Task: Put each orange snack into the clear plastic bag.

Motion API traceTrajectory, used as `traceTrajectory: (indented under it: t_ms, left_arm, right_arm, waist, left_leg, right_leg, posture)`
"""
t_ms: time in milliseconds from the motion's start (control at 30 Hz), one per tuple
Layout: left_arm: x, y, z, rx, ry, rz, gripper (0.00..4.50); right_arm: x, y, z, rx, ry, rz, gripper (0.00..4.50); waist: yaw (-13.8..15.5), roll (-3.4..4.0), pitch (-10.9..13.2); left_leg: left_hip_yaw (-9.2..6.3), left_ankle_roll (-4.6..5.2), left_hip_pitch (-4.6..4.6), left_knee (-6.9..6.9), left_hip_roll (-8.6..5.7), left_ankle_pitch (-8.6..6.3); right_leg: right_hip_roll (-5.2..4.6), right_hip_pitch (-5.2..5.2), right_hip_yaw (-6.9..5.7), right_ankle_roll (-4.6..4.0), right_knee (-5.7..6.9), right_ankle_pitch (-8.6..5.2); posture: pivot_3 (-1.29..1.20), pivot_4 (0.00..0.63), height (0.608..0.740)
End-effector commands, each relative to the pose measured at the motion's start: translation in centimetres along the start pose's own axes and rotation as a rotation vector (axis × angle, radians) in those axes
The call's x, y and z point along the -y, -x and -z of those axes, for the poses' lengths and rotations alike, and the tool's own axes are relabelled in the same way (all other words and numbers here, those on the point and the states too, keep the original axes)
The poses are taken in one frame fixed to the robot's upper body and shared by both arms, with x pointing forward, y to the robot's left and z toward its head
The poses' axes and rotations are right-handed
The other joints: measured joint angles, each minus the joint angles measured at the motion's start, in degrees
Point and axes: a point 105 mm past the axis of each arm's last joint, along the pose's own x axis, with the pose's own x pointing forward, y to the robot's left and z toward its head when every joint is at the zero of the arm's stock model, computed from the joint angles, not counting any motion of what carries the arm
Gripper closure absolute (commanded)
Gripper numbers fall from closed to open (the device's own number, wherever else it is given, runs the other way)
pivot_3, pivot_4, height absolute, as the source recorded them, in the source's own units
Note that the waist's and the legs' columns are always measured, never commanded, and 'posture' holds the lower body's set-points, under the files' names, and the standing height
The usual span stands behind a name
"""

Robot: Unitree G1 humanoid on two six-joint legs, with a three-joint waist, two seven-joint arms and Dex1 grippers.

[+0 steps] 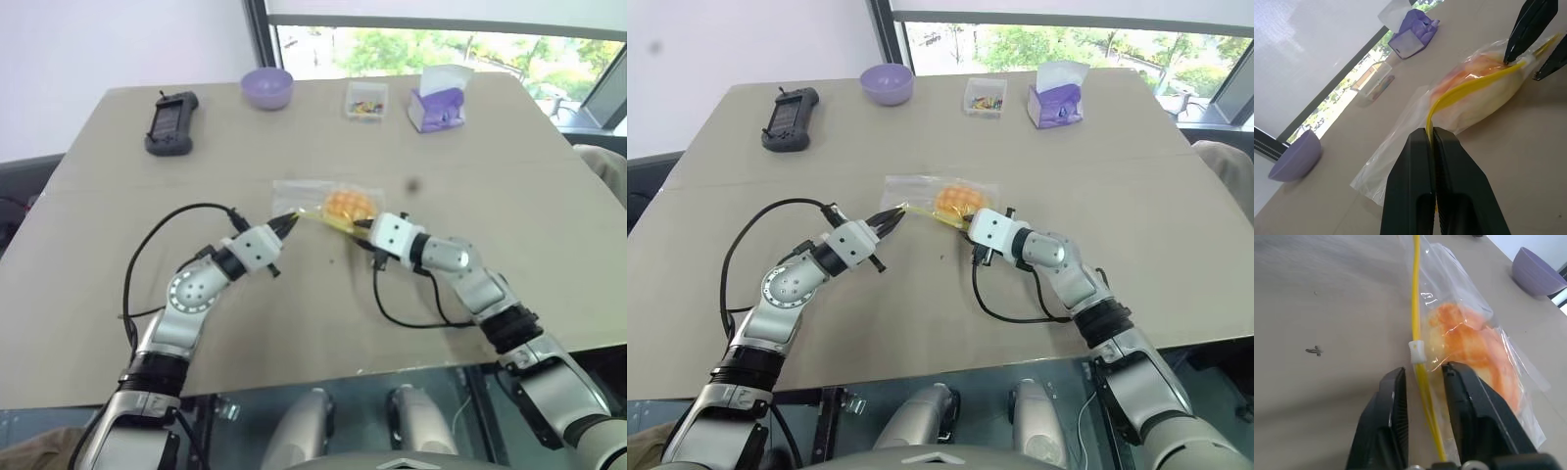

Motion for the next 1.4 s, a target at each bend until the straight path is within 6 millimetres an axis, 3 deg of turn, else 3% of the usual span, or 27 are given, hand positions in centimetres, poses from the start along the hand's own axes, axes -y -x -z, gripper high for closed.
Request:
traceTrajectory:
  t_ms: [33, 300, 800, 1400]
  left_arm:
    - [-0.6, -0.1, -1.1, 0.033, -0.026, -0.018, 4.50]
    - [-0.4, 0.0, -0.9, 0.024, -0.019, -0.016, 4.50]
    - [-0.3, 0.3, -1.0, 0.021, -0.015, -0.017, 4.50]
    - [-0.3, 0.3, -1.4, 0.024, -0.011, -0.017, 4.50]
  right_arm:
    - [1.6, 0.5, -2.2, 0.072, 0.047, 0.047, 3.28]
    - [1.8, 0.5, -3.5, 0.089, 0.044, 0.044, 3.28]
    - [0.6, 0.4, -3.8, 0.071, 0.028, -0.014, 3.28]
    - [0.8, -0.1, -2.8, 0.041, 0.020, -0.013, 3.28]
  waist:
    - [0.0, 0.00, 0.0]
    - [0.0, 0.00, 0.0]
    - [0.0, 0.00, 0.0]
    - [0.0, 0.01, 0.0]
  left_leg:
    - [0.00, 0.00, 0.00, 0.00, 0.00, 0.00]
    - [0.00, 0.00, 0.00, 0.00, 0.00, 0.00]
    - [0.00, 0.00, 0.00, 0.00, 0.01, 0.00]
    - [0.00, 0.00, 0.00, 0.00, 0.00, 0.00]
  right_leg:
    - [0.00, 0.00, 0.00, 0.00, 0.00, 0.00]
    - [0.00, 0.00, 0.00, 0.00, 0.00, 0.00]
    - [0.00, -0.01, 0.00, 0.00, 0.00, 0.00]
    - [0.00, -0.01, 0.00, 0.00, 0.00, 0.00]
  posture:
    - [0.00, 0.150, 0.740]
    - [0.00, 0.150, 0.740]
    - [0.00, 0.150, 0.740]
    - [0.00, 0.150, 0.740]
